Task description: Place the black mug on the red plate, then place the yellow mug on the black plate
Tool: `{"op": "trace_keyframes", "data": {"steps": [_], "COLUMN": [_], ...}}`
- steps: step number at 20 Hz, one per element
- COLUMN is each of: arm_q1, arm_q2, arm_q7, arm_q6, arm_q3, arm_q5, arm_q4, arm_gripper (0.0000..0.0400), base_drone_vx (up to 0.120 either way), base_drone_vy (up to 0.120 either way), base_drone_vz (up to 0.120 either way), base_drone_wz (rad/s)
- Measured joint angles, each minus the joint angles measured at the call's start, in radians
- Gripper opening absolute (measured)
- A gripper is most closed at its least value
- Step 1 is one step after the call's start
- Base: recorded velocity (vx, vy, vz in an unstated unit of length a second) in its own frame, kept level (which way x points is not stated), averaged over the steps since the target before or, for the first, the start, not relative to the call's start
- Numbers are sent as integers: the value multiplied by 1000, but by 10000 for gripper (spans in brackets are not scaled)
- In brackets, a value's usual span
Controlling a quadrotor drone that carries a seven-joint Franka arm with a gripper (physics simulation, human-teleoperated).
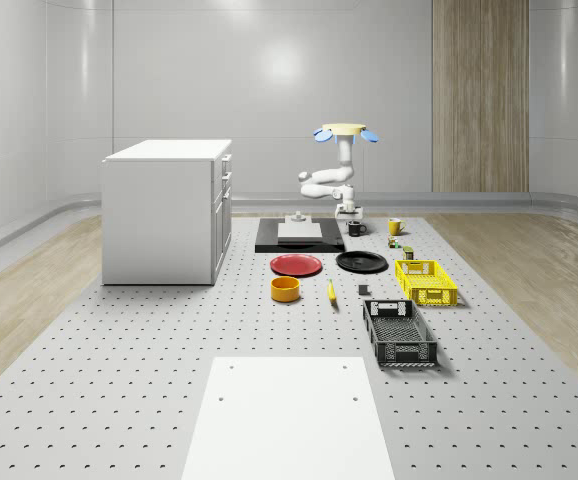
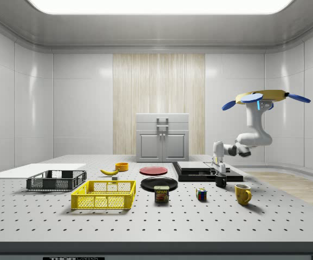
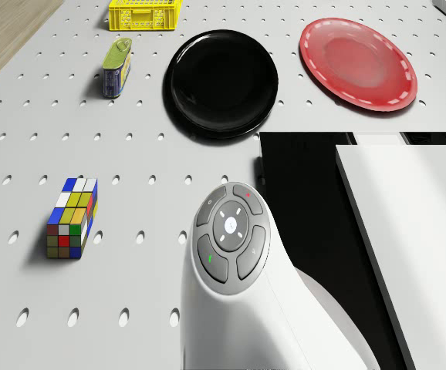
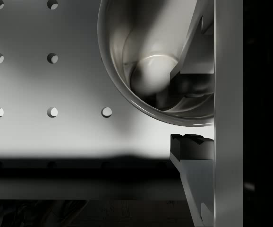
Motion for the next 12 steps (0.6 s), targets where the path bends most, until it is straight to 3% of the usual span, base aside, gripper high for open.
{"op": "trace_keyframes", "data": {"steps": [2, 12], "arm_q1": [-1, -11], "arm_q2": [-2, -15], "arm_q7": [3, 20], "arm_q6": [-5, -16], "arm_q3": [18, 93], "arm_q5": [17, 94], "arm_q4": [-4, -19], "arm_gripper": [111, 110], "base_drone_vx": [0, 4], "base_drone_vy": [0, -8], "base_drone_vz": [20, 120], "base_drone_wz": [0, 0]}}
